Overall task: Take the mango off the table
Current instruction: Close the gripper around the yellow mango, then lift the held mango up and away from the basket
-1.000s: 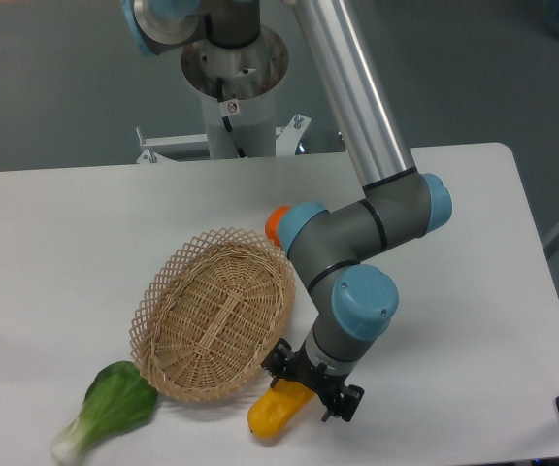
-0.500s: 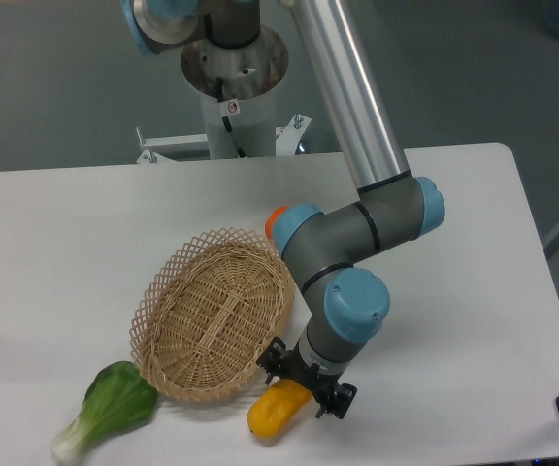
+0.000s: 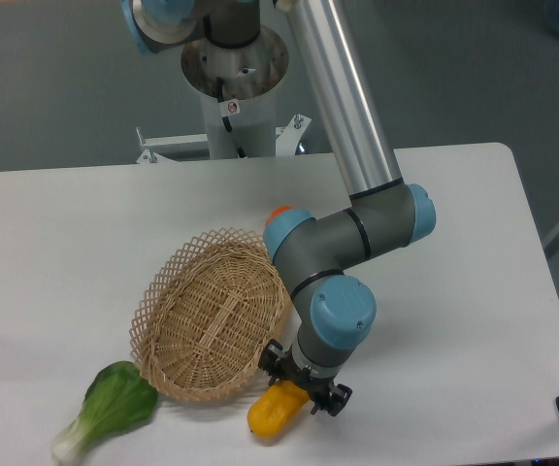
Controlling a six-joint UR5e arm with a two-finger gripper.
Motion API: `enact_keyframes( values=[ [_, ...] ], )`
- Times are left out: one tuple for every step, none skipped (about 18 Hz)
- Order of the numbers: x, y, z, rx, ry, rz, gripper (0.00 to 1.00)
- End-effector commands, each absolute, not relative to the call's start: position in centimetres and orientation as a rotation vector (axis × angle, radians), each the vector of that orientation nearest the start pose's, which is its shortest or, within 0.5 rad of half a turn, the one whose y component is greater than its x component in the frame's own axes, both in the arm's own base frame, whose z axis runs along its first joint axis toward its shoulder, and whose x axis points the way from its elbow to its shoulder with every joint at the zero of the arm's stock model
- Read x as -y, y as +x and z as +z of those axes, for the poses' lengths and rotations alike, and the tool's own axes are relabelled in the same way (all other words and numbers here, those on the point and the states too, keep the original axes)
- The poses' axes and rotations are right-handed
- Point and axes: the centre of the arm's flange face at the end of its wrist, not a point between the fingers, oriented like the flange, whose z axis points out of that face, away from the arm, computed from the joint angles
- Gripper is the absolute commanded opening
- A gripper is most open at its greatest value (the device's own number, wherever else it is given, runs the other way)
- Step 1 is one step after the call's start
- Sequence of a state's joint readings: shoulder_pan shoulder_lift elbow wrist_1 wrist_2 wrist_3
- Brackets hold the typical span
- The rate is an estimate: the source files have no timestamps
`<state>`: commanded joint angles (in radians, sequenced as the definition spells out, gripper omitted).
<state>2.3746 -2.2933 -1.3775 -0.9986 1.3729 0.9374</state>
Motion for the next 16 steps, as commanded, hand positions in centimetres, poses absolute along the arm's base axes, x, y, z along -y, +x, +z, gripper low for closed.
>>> enact_keyframes(
  values=[
    [-61.2, -41.5, 19.4, -0.193, -2.950, -0.135, 0.24],
    [-61.2, -41.5, 19.5, -0.191, -2.950, -0.132, 0.17],
    [-61.1, -41.6, 19.7, -0.191, -2.956, -0.120, 0.13],
    [-61.1, -41.6, 20.0, -0.192, -2.960, -0.106, 0.12],
    [-61.1, -41.7, 20.3, -0.190, -2.960, -0.098, 0.09],
    [-61.1, -41.7, 20.5, -0.190, -2.962, -0.087, 0.08],
    [-61.0, -41.8, 21.0, -0.193, -2.963, -0.070, 0.08],
    [-60.9, -42.0, 21.5, -0.194, -2.964, -0.054, 0.08],
    [-60.8, -42.1, 22.0, -0.197, -2.966, -0.036, 0.08],
    [-60.6, -42.4, 22.5, -0.199, -2.968, -0.012, 0.08],
    [-60.1, -43.1, 23.1, -0.188, -2.974, 0.014, 0.08],
    [-59.4, -43.9, 24.0, -0.168, -2.975, 0.039, 0.08],
    [-58.7, -44.8, 24.5, -0.145, -2.973, 0.046, 0.08],
    [-58.1, -45.5, 24.9, -0.127, -2.972, 0.054, 0.08],
    [-57.4, -46.2, 25.7, -0.107, -2.968, 0.070, 0.08],
    [-56.6, -47.0, 26.4, -0.084, -2.968, 0.077, 0.08]
  ],
)
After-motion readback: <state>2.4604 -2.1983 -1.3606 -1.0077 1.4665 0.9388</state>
